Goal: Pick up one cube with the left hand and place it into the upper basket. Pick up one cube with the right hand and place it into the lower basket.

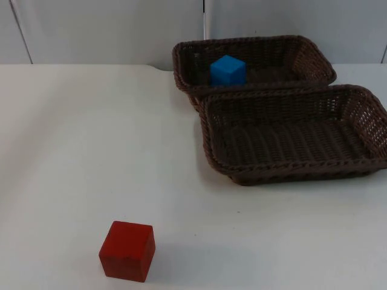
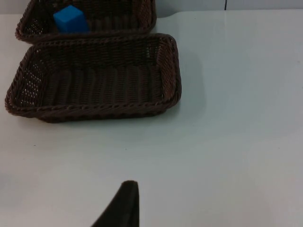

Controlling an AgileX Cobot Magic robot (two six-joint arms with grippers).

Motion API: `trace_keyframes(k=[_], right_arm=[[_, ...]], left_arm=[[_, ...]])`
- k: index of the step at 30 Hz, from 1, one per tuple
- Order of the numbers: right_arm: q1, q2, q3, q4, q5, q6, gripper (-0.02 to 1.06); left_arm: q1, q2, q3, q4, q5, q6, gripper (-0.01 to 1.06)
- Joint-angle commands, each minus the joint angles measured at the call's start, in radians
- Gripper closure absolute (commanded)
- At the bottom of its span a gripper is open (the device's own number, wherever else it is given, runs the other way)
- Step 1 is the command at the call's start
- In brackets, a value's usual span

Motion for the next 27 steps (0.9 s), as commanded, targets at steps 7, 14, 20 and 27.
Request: trace_keyframes(k=[7, 14, 20, 27], right_arm=[[-0.007, -0.003, 0.007, -0.003, -0.006, -0.009, -0.01], [-0.007, -0.003, 0.007, -0.003, -0.006, -0.009, -0.01], [-0.007, -0.003, 0.007, -0.003, -0.006, -0.009, -0.01], [-0.007, -0.003, 0.007, -0.003, -0.006, -0.009, -0.01]], left_arm=[[0.002, -0.049, -0.005, 0.012, 0.068, -0.019, 0.13], [0.002, -0.049, 0.026, 0.014, 0.087, -0.026, 0.13], [0.002, -0.049, 0.032, 0.003, 0.081, -0.026, 0.13], [0.007, -0.049, 0.032, 0.099, 0.087, -0.091, 0.13]])
